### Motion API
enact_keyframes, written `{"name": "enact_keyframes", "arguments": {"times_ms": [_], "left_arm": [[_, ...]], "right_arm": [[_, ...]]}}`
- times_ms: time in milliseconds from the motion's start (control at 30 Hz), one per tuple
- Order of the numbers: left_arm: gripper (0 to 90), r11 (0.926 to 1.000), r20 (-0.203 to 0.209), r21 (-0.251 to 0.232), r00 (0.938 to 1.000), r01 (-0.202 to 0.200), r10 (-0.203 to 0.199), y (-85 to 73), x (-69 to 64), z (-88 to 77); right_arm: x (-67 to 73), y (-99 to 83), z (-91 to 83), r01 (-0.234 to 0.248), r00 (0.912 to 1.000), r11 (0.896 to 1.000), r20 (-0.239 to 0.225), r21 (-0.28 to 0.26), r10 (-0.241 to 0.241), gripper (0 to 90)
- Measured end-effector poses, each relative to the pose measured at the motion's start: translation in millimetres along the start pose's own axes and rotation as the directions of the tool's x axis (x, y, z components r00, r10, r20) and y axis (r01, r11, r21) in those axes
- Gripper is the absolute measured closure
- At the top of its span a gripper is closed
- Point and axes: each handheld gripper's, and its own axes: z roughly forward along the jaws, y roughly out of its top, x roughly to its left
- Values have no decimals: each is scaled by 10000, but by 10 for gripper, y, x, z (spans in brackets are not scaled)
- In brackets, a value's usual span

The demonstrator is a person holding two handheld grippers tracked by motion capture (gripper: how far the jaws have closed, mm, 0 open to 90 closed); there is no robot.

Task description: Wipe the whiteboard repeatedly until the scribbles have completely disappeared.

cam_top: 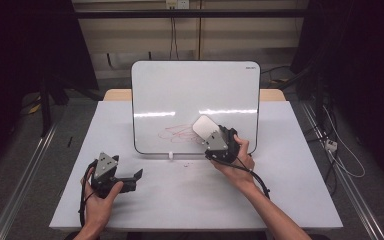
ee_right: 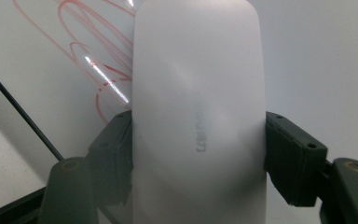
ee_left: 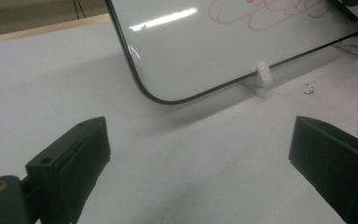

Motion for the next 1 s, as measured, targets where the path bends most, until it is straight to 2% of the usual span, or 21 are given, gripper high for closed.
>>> {"name": "enact_keyframes", "arguments": {"times_ms": [100,200,300,533,667,733,867,933,1000], "left_arm": [[51,10000,3,2,10000,-8,8,-6,13,-6],[51,9999,-10,-75,10000,83,-83,-7,16,-15],[50,10000,-46,-8,10000,11,-11,-8,19,-24],[51,10000,-56,11,10000,-5,5,-11,27,-32],[50,9999,-98,-63,9999,83,-84,-14,32,-31],[51,10000,-113,-15,9999,34,-34,-13,32,-35],[51,10000,-102,29,9999,4,-4,-12,28,-37],[50,10000,-117,-7,9999,-1,1,-12,22,-35],[51,10000,-130,14,9999,-18,18,-8,19,-33]], "right_arm": [[-25,-5,3,31,10000,10000,7,1,-31,316],[-86,-17,1,-239,9996,9997,119,-14,239,316],[-175,-36,-6,-512,9983,9987,265,10,512,316],[-548,-129,-35,-1207,9905,9927,660,28,1202,316],[-777,-184,-57,-1736,9805,9848,950,68,1721,316],[-841,-211,-67,-1930,9762,9812,1025,64,1913,316],[-793,-214,-80,-1916,9732,9815,1298,5,1899,316],[-757,-227,-82,-2140,9682,9768,1327,-16,2123,316],[-678,-236,-79,-2147,9684,9767,1291,-26,2132,316]]}}
